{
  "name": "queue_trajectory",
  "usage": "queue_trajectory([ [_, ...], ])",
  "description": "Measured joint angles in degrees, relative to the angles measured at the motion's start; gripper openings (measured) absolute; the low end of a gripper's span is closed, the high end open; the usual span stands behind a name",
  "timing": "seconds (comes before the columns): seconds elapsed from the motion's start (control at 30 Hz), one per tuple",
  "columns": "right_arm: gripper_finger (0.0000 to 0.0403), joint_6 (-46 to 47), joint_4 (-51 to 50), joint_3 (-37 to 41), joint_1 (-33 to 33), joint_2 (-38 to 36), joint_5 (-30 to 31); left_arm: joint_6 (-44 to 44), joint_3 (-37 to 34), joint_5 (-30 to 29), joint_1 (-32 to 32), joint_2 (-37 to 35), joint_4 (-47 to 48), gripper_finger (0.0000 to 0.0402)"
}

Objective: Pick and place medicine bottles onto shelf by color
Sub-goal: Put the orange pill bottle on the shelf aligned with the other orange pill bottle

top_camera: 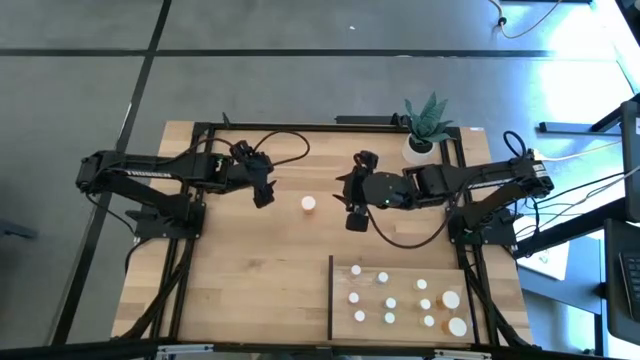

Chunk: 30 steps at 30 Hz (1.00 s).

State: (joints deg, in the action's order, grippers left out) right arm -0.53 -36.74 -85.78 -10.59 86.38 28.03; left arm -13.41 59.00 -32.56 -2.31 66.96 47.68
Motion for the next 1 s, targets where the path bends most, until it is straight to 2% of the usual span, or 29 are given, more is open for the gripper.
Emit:
queue_trajectory([
  [0.17, 0.0177, -2.76, 1.05, 0.00, 0.00, 0.30, -5.66, -0.04, 0.00, 0.00, 0.00, 0.00, -0.02, 0.0352],
  [0.27, 0.0161, -2.65, 1.06, 0.00, -0.04, 0.33, -5.63, -0.07, 0.00, 0.02, 0.00, 0.01, 0.14, 0.0352],
  [0.4, 0.0160, -2.17, 1.13, 0.00, 0.00, 0.32, -5.29, -0.09, 0.00, 0.02, 0.00, 0.02, 0.44, 0.0352],
  [0.67, 0.0226, -4.39, 2.13, 0.02, -0.02, 1.71, -4.42, -0.15, 0.00, 0.02, 0.00, 0.02, 0.52, 0.0352],
  [0.8, 0.0264, -7.19, 2.57, 0.02, 0.03, 4.11, -6.61, -0.13, 0.00, 0.02, -0.01, 0.04, 0.84, 0.0352],
  [0.9, 0.0279, -8.55, 2.72, 0.00, 0.72, 6.27, -10.29, -0.13, 0.00, 0.03, -0.01, 0.04, 1.01, 0.0352],
  [1.0, 0.0282, -7.03, 2.76, 0.02, 2.11, 8.67, -10.66, -0.13, 0.00, 0.02, 0.00, 0.04, 1.08, 0.0352],
])
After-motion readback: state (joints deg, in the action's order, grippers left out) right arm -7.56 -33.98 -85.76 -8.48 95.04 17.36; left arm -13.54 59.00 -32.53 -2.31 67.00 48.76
